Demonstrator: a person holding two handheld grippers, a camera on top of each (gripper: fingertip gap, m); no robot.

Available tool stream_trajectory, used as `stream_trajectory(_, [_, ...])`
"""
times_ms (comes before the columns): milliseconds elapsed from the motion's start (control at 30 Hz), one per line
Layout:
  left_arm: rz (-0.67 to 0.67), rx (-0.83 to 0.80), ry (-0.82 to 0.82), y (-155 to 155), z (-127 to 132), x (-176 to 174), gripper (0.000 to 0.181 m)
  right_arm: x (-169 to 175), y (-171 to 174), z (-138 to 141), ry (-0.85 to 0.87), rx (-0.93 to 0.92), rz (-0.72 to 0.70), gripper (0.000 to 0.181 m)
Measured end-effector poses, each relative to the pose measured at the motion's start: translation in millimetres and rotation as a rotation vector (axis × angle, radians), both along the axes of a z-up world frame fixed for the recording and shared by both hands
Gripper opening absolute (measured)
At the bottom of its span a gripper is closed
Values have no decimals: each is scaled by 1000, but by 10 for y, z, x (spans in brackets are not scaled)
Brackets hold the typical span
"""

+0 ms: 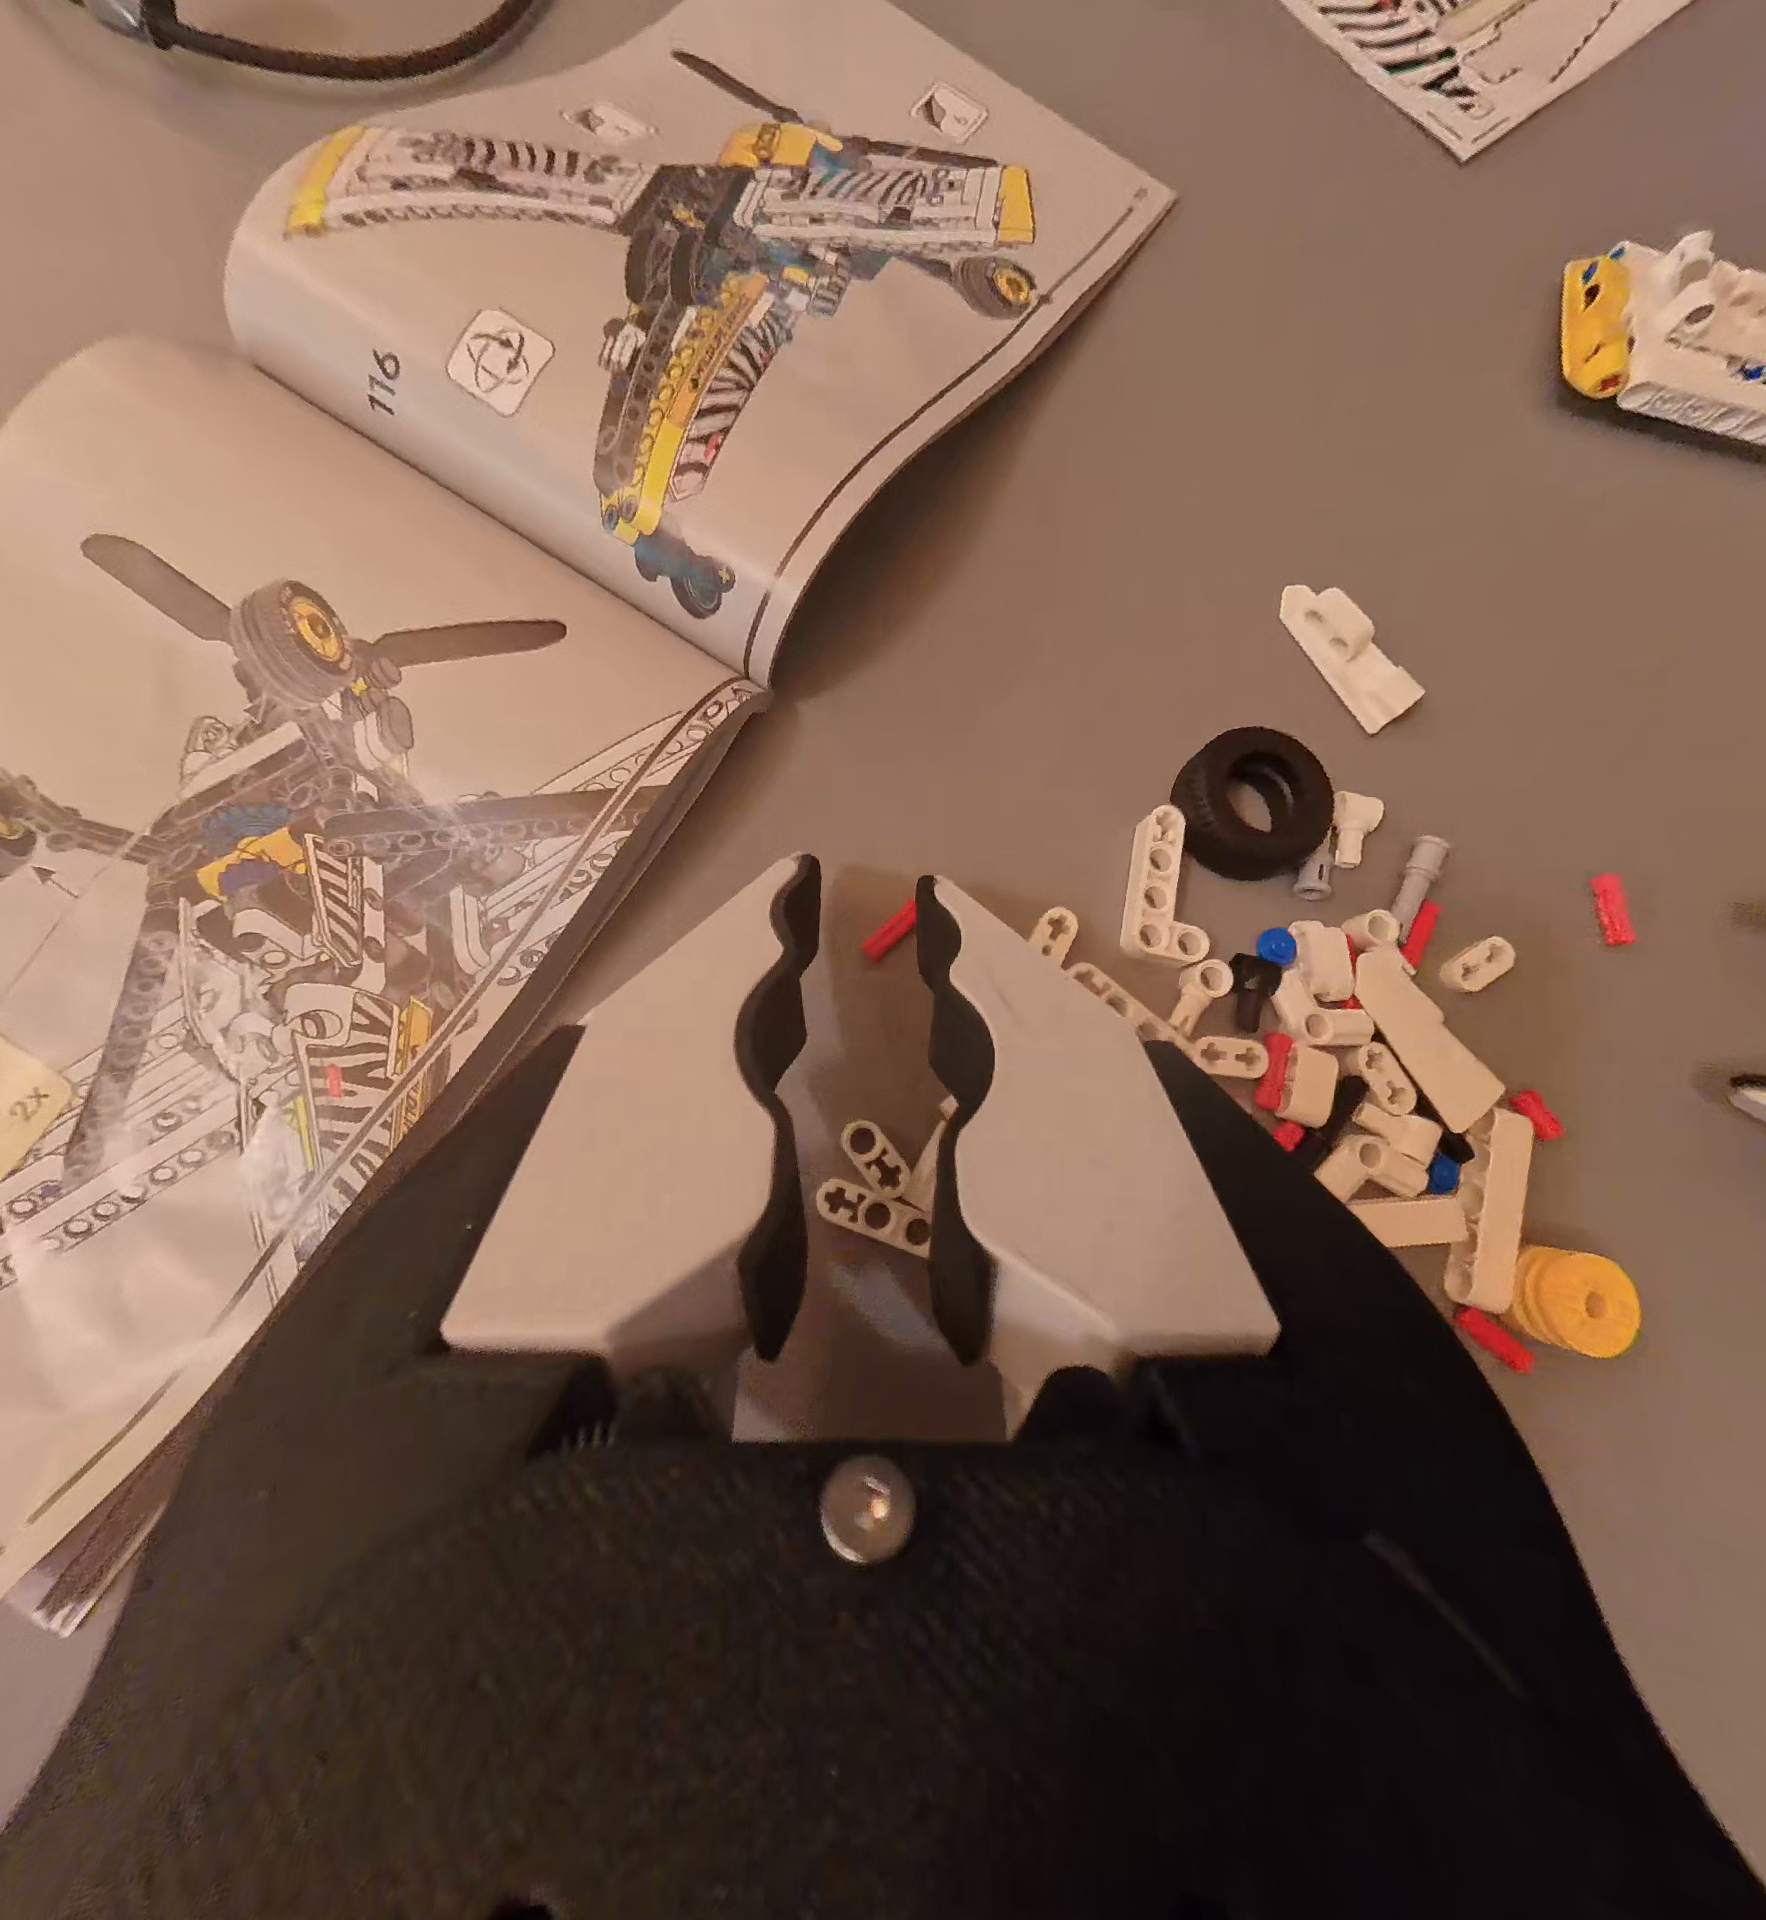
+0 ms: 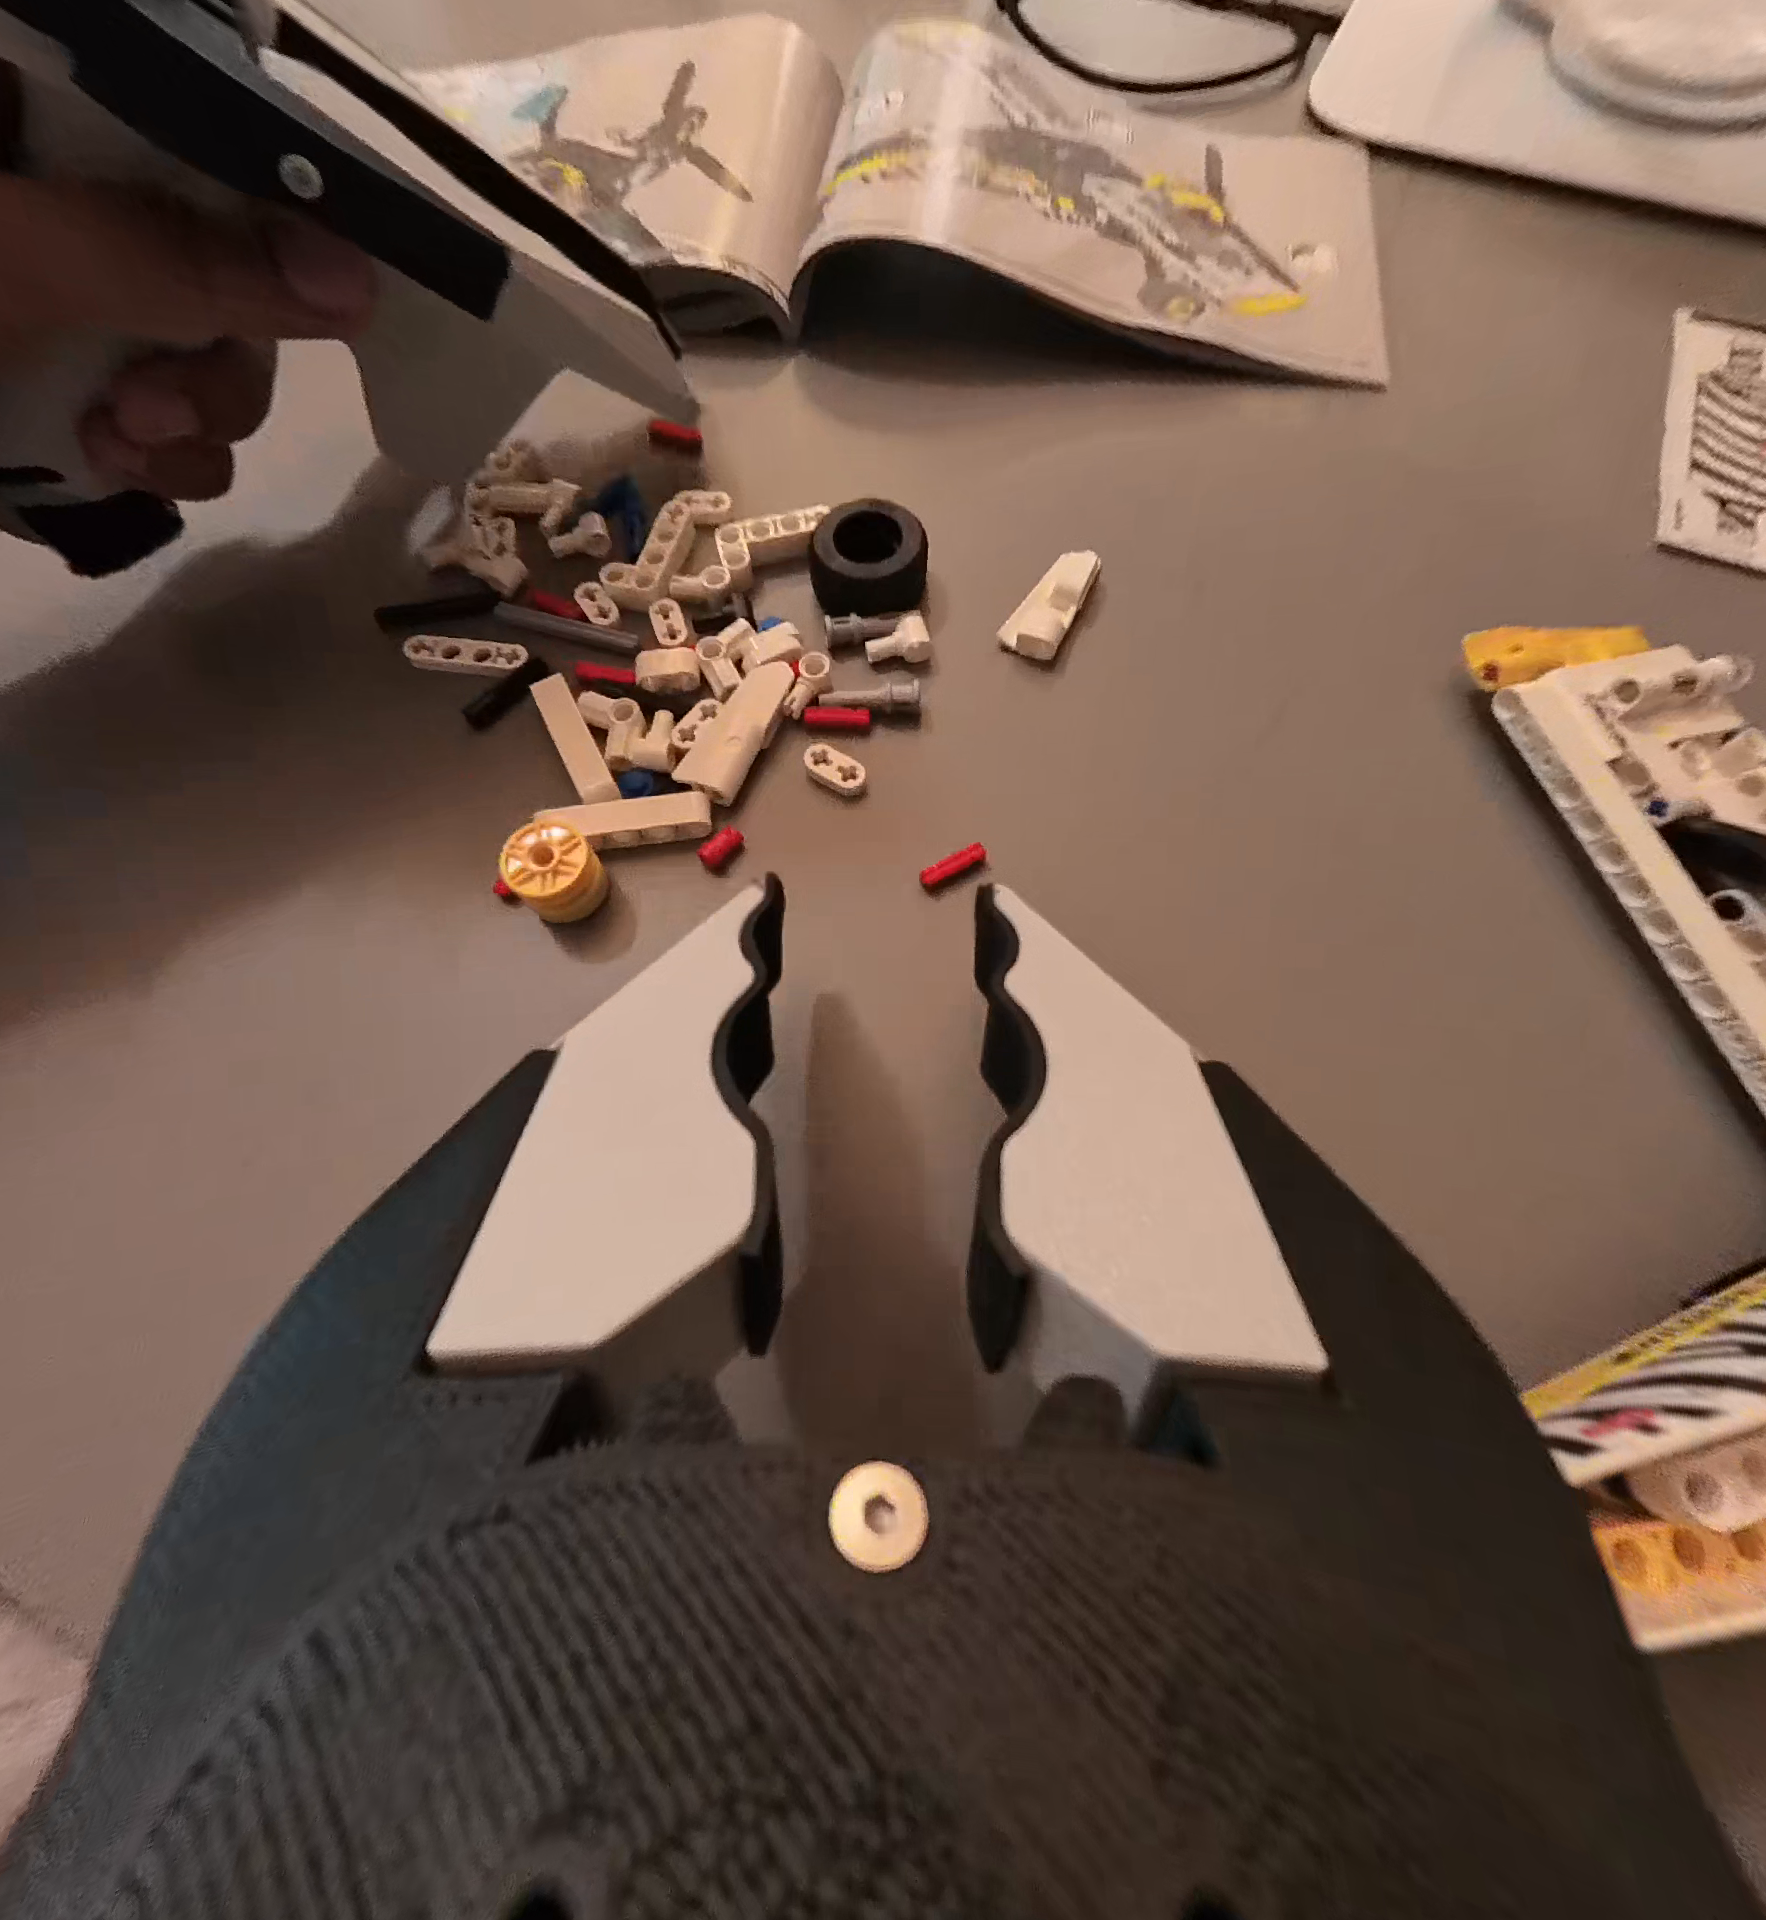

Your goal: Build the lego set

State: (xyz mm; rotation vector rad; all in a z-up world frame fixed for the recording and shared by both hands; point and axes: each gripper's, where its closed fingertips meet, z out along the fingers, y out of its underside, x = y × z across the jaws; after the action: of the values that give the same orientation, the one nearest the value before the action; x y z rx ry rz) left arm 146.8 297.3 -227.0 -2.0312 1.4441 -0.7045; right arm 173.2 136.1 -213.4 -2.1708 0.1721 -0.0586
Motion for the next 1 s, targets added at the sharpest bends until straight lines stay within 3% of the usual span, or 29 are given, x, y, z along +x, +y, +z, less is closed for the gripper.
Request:
stream_trajectory(367, [-57,-47,2,-113,-77,-36,15,77,150,-175,63,-97,-28,27])
stream_trajectory(633, [-174,-248,-34,-445,-30,-18,14,-162,307,-177,41,-103,87,21])
stream_trajectory(867, [-118,-278,-143,-290,174,-70,15,-176,265,43,41,34,99,27])
stream_trajectory(1000, [-98,-244,-126,-163,234,-266,19,-204,234,165,60,113,124,31])
